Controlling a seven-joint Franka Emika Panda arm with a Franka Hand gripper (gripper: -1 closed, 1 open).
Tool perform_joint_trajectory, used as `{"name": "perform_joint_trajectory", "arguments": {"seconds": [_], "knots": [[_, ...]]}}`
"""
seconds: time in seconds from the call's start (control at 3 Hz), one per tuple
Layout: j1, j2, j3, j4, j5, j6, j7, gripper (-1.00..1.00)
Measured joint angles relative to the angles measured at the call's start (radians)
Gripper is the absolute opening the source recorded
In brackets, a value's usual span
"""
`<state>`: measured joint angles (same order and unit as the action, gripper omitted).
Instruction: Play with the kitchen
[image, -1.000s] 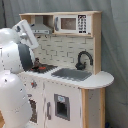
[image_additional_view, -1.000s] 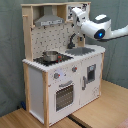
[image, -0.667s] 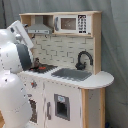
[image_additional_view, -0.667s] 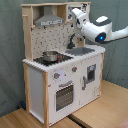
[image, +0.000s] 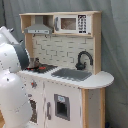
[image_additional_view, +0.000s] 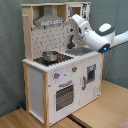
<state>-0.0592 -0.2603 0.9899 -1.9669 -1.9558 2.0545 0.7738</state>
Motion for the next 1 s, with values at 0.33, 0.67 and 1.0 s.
{"name": "perform_joint_trajectory", "arguments": {"seconds": [0.33,0.67,1.0], "knots": [[0.0,0.009,0.075,-0.037,-0.039,-0.049,0.001,1.0],[-0.002,0.026,0.156,-0.079,-0.075,-0.099,0.001,1.0],[-0.01,0.05,0.226,-0.121,-0.107,-0.144,0.002,1.0]]}}
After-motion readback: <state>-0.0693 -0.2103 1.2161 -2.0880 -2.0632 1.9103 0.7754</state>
